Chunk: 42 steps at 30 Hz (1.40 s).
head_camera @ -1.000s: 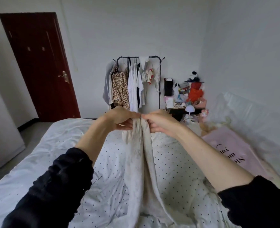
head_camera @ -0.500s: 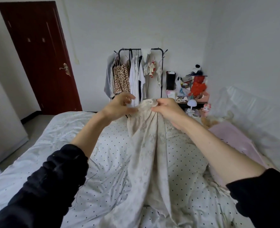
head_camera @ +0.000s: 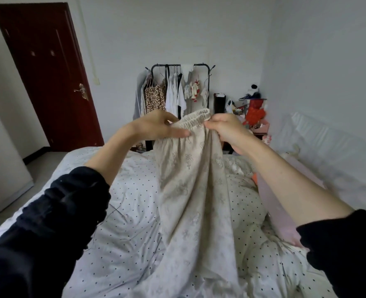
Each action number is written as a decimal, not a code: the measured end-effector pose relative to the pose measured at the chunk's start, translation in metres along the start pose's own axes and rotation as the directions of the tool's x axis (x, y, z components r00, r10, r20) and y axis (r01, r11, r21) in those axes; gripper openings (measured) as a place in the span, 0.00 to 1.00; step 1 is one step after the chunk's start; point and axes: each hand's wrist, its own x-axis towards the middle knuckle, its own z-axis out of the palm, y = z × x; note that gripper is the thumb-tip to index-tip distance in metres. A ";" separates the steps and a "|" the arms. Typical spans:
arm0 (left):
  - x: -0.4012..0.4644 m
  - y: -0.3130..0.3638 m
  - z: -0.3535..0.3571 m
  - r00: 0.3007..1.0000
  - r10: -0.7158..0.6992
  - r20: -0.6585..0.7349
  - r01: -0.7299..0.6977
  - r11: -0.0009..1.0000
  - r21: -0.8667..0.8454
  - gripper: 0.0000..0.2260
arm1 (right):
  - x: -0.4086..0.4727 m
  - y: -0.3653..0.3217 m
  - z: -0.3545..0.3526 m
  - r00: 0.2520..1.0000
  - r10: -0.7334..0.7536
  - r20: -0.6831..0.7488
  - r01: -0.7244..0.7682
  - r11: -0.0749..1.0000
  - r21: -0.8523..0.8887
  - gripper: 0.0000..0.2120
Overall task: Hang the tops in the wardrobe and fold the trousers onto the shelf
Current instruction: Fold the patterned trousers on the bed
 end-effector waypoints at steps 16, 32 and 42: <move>0.031 0.019 0.045 0.968 0.141 -0.210 -0.074 0.951 0.300 0.21 | -0.063 0.078 0.020 0.993 0.091 0.071 -0.095 0.994 0.048 0.30; 0.035 0.024 0.028 0.935 0.164 -0.314 -0.065 0.951 0.302 0.22 | -0.048 0.138 0.038 0.938 0.322 -0.128 -0.322 0.946 0.019 0.03; 0.024 0.008 0.005 0.935 0.108 -0.337 -0.021 0.967 0.253 0.22 | -0.043 0.165 0.032 0.905 0.377 -0.196 -0.396 0.916 -0.069 0.23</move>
